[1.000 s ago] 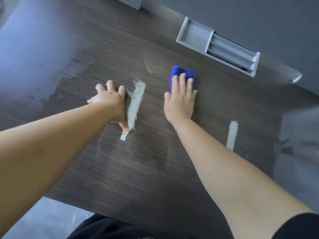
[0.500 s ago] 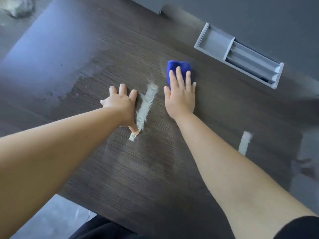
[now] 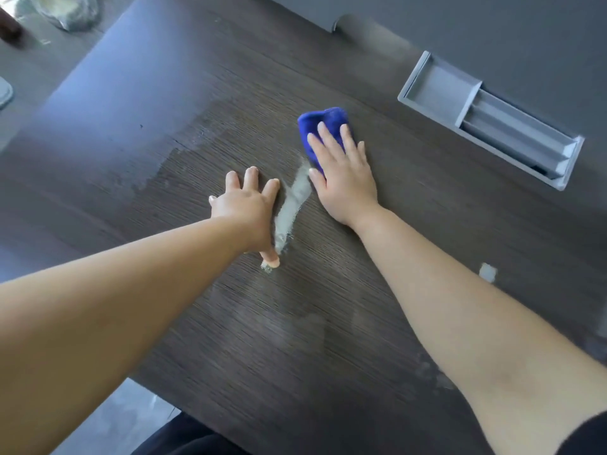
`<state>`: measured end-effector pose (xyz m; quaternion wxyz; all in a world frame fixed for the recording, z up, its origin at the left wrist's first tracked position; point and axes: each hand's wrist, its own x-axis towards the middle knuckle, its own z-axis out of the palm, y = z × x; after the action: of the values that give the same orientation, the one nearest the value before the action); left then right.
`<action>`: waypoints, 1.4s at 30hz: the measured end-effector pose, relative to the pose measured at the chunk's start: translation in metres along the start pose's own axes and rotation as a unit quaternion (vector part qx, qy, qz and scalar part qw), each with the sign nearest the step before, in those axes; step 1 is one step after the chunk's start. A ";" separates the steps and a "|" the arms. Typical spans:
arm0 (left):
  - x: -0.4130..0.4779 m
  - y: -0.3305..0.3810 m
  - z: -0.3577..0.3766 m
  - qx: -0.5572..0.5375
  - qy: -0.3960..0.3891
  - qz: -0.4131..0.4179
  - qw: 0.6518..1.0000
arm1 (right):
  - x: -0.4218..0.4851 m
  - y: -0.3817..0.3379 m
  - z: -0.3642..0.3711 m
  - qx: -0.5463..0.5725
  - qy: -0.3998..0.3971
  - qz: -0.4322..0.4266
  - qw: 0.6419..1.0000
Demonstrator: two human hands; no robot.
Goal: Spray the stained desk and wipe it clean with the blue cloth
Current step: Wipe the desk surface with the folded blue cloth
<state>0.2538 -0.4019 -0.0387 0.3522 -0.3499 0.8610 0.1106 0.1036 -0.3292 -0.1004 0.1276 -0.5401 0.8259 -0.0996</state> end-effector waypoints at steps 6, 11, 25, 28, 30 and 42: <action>0.001 -0.001 -0.001 -0.005 -0.008 0.003 1.000 | 0.030 0.048 -0.019 0.004 0.041 0.128 0.991; 0.000 -0.001 -0.002 -0.014 -0.005 0.008 1.000 | 0.044 -0.018 -0.002 -0.004 0.042 0.124 0.991; -0.006 -0.015 0.006 -0.103 0.034 0.058 0.992 | 0.065 -0.042 0.007 -0.005 0.040 0.119 0.992; -0.014 -0.046 0.010 -0.289 0.121 0.036 0.949 | 0.029 -0.043 0.012 -0.001 -0.048 -0.103 0.994; -0.022 -0.073 0.015 -0.318 0.153 0.015 0.935 | 0.024 -0.018 0.002 -0.009 -0.053 -0.155 0.986; -0.030 -0.166 0.060 -0.136 0.086 -0.036 0.986 | 0.001 -0.128 0.043 -0.005 -0.049 -0.158 0.986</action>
<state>0.4137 -0.4809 -0.0526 0.2302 -0.4331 0.8519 0.1836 0.2281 -0.3816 -0.1024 0.1474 -0.6689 0.7233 -0.0879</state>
